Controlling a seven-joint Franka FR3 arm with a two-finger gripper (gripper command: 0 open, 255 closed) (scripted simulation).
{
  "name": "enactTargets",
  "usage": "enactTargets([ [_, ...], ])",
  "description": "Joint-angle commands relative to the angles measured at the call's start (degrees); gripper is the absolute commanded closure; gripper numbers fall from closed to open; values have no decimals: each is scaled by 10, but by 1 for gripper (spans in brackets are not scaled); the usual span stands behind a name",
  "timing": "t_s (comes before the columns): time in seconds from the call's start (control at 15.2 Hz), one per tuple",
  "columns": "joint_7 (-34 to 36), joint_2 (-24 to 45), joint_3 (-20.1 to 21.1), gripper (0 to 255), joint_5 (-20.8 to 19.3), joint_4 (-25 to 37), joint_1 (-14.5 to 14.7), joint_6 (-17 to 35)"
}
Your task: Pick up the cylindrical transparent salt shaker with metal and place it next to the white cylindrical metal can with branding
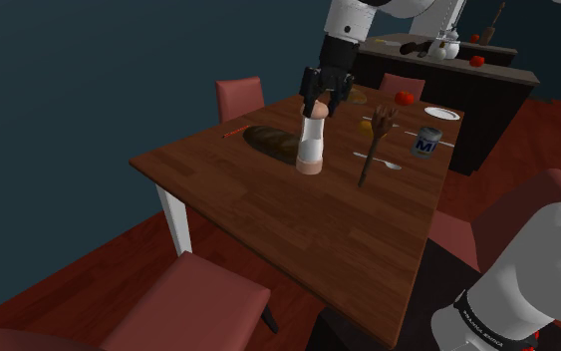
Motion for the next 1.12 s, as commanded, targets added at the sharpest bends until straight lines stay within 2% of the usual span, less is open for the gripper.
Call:
enactTargets([
  [0.0,2,-1,-1,255,-1,15,0,-15],
  [1.06,20,26,-3,255,-4,167,-1,-140],
])
